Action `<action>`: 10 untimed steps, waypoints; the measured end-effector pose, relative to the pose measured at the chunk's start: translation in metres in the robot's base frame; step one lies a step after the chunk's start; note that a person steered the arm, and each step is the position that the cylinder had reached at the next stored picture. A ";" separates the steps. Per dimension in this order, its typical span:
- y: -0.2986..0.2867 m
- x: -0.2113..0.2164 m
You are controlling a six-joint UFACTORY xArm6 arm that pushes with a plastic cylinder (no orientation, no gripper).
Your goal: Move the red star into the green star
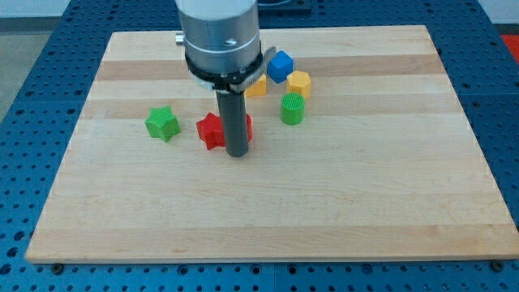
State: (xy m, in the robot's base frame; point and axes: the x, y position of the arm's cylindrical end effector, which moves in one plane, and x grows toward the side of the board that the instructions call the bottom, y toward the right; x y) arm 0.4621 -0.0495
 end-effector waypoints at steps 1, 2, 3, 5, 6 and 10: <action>0.000 -0.022; 0.000 -0.035; -0.004 -0.027; -0.027 0.007; -0.050 0.003; -0.125 0.003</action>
